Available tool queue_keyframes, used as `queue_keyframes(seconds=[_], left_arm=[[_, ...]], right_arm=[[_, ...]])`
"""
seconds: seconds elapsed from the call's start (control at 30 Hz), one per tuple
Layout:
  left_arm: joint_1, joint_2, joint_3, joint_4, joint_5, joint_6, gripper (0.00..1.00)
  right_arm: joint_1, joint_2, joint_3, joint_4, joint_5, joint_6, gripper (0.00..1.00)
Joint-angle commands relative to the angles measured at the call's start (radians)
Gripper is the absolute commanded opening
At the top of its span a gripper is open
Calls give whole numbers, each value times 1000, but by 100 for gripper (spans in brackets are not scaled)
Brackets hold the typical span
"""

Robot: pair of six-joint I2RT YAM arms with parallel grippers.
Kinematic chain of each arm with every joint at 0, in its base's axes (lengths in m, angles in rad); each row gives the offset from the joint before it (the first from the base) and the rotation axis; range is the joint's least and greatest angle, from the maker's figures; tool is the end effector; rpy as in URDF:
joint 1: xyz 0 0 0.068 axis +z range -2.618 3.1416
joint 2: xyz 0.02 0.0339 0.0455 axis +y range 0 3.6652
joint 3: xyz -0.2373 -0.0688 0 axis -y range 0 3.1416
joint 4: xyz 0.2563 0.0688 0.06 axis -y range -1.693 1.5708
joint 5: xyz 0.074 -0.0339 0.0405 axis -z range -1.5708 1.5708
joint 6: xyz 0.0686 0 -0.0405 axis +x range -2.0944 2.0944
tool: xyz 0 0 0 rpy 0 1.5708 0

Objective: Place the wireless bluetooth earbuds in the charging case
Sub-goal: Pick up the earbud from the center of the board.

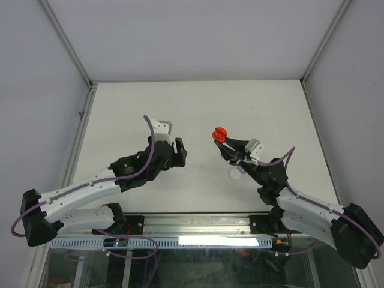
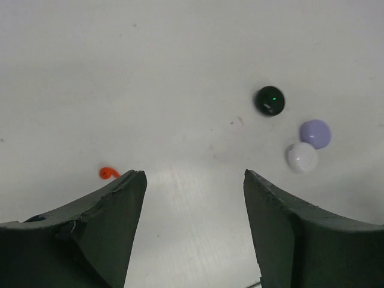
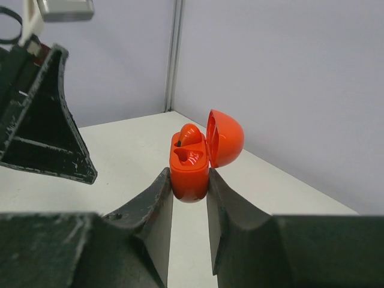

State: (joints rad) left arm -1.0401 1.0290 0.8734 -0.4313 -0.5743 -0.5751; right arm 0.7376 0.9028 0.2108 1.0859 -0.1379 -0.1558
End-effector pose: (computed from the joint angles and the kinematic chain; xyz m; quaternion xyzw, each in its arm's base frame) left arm 0.1686 -0.2137 0.2635 0.0646 0.8534 -0.1548 0.4935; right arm 0.1711 0.1682 0.2369 -0.2909 0.4747 0.2746 0.7840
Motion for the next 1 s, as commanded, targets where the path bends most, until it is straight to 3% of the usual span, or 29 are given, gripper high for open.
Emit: queue_keyframes(seconds=[0.0,0.17,0.3,0.97], left_arm=[[100,9,-54,-67,60,-85,68],[249,55,-111,-10,183,-64,66],[291,146,-94,-9,210,-31,63],[328,520,19,-90,257,70,52]], right_arm=[[0,-34,-13,12,28,-10,0],[0,-43,-24,6,28,-3,0],[0,-58,-25,-11,29,-4,0],[0,-105,-47,-26,37,-7,0]])
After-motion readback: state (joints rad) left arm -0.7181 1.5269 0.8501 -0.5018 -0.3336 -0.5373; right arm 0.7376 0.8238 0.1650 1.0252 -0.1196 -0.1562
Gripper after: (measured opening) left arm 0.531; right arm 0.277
